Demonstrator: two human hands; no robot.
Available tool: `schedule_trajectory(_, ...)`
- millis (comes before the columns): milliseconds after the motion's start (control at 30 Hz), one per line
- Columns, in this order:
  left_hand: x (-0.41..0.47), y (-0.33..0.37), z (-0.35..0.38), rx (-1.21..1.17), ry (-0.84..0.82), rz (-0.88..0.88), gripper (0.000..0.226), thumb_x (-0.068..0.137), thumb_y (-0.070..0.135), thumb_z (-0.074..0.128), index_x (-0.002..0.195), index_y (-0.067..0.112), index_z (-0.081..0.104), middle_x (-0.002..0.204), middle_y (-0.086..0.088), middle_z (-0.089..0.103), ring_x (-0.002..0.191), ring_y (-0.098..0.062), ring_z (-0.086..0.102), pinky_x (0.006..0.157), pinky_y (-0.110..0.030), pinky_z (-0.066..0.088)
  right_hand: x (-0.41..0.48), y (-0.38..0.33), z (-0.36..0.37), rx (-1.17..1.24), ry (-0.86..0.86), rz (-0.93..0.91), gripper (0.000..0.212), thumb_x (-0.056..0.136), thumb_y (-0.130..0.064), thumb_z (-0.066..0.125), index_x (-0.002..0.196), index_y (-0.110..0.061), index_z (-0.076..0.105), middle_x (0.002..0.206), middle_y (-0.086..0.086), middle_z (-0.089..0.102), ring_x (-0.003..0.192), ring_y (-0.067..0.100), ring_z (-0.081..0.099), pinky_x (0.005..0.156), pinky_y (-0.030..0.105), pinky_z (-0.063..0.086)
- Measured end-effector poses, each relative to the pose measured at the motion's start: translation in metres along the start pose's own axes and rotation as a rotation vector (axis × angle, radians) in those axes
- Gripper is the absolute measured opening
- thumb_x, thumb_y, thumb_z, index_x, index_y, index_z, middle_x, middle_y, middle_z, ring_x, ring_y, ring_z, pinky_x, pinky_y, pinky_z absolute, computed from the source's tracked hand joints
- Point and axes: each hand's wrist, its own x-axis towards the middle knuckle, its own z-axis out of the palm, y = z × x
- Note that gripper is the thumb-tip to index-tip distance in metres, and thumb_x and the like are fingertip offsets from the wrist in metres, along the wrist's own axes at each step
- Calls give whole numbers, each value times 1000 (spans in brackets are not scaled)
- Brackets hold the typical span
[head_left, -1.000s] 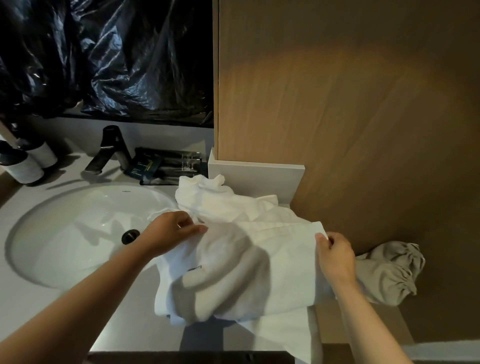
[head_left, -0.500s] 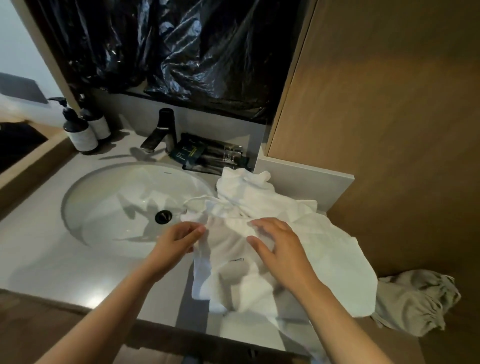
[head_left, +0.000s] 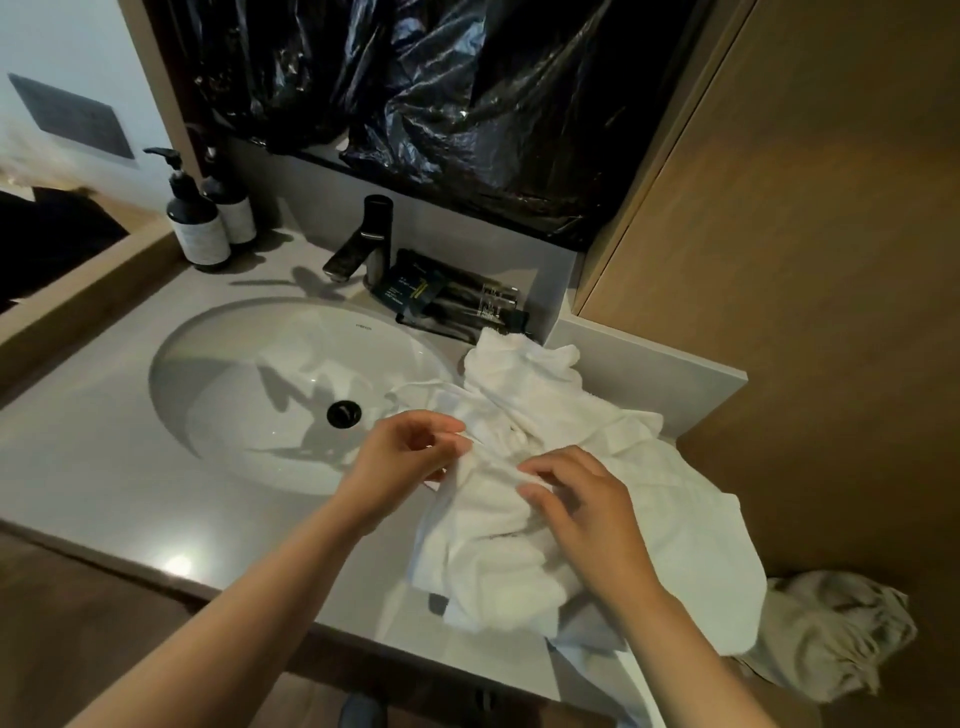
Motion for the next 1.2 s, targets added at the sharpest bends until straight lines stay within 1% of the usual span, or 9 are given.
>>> schedule_trajectory(200, -14, -12, -13, 36, -50, -140, 21, 94, 30, 60, 99, 12, 69, 95, -4, 75, 85, -22, 72, 75, -32, 59, -27, 20, -8, -93, 68, -10, 20, 91, -16, 67, 97, -35, 64, 101, -23, 62, 99, -2, 58, 88, 14, 47)
schedule_trajectory(367, -26, -26, -14, 106, -180, -294, 42, 94, 45, 52, 103, 6, 68, 102, -14, 71, 96, -36, 66, 92, -41, 52, -29, 17, -10, 37, 184, 93, 17, 88, -31, 66, 91, -47, 62, 99, -27, 65, 96, 0, 61, 83, 8, 46)
schedule_trajectory(500, -29, -21, -8, -16, -266, -372, 44, 94, 45, 50, 110, 7, 65, 105, -3, 73, 99, -20, 70, 96, -41, 52, -11, 11, -5, 31, 178, 28, 10, 90, -27, 65, 87, -36, 65, 91, -20, 64, 91, 5, 61, 80, 11, 47)
schedule_trajectory(600, -30, -17, -4, -107, -300, -390, 45, 95, 43, 50, 121, 9, 61, 118, -7, 69, 108, -25, 66, 99, -45, 50, -4, 11, -4, 41, 243, 40, 12, 93, -19, 62, 89, -30, 63, 92, -21, 62, 91, 1, 59, 78, 9, 45)
schedule_trajectory(733, -33, -8, 6, -231, -348, -361, 38, 96, 42, 47, 127, 23, 57, 127, -2, 64, 115, -22, 62, 100, -43, 49, 14, 11, -20, 198, 411, 182, 21, 96, -14, 59, 86, -32, 59, 83, -18, 63, 80, -1, 58, 71, 8, 44)
schedule_trajectory(867, -29, 6, 13, -303, -379, -319, 45, 88, 48, 50, 127, 26, 55, 128, -1, 64, 119, -22, 60, 105, -43, 45, 30, 9, -39, 292, 307, 218, 17, 94, -13, 61, 84, -25, 61, 77, -11, 63, 70, 0, 56, 67, 12, 45)
schedule_trajectory(1000, -24, 17, 16, -57, -369, -246, 44, 81, 60, 50, 119, 39, 57, 123, 22, 62, 123, -12, 54, 90, -20, 47, 23, 11, -41, 367, 189, 224, 9, 93, -14, 64, 87, -21, 65, 81, -8, 66, 75, 5, 60, 69, 14, 48)
schedule_trajectory(1133, -7, 25, 19, 50, -295, -177, 44, 86, 61, 55, 124, 38, 55, 130, 10, 58, 123, -18, 51, 104, -41, 42, 11, 17, -39, 357, 155, 224, 6, 93, -18, 65, 88, -22, 66, 80, -10, 67, 75, 7, 61, 68, 16, 49)
schedule_trajectory(1200, 3, 39, 23, 110, -297, -138, 32, 93, 53, 48, 115, 32, 58, 118, 9, 61, 112, -18, 54, 97, -42, 41, 15, 17, -42, 366, 231, 211, 11, 94, -17, 63, 86, -25, 66, 76, -12, 66, 72, 5, 59, 65, 12, 46)
